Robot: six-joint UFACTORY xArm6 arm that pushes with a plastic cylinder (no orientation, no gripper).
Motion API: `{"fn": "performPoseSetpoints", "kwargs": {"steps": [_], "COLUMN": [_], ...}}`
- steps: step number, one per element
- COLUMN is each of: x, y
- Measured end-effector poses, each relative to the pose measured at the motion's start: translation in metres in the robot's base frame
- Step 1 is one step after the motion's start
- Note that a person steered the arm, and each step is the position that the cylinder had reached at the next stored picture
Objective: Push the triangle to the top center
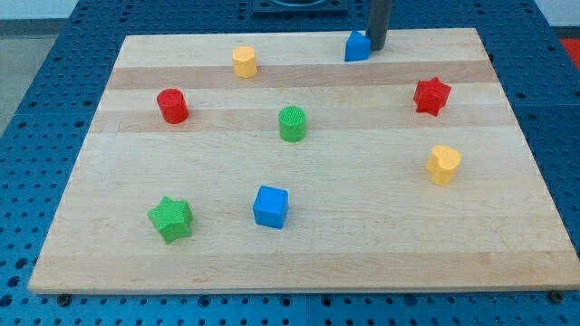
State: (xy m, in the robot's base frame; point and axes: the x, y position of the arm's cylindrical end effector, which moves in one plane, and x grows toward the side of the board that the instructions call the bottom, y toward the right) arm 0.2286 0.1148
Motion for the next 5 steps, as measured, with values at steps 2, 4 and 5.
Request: {"fn": "performPoseSetpoints", "kwargs": {"steps": [2, 4, 5], "x": [0.004, 0.012, 0.013], "y": [-0.015, -0.049, -0.091]}}
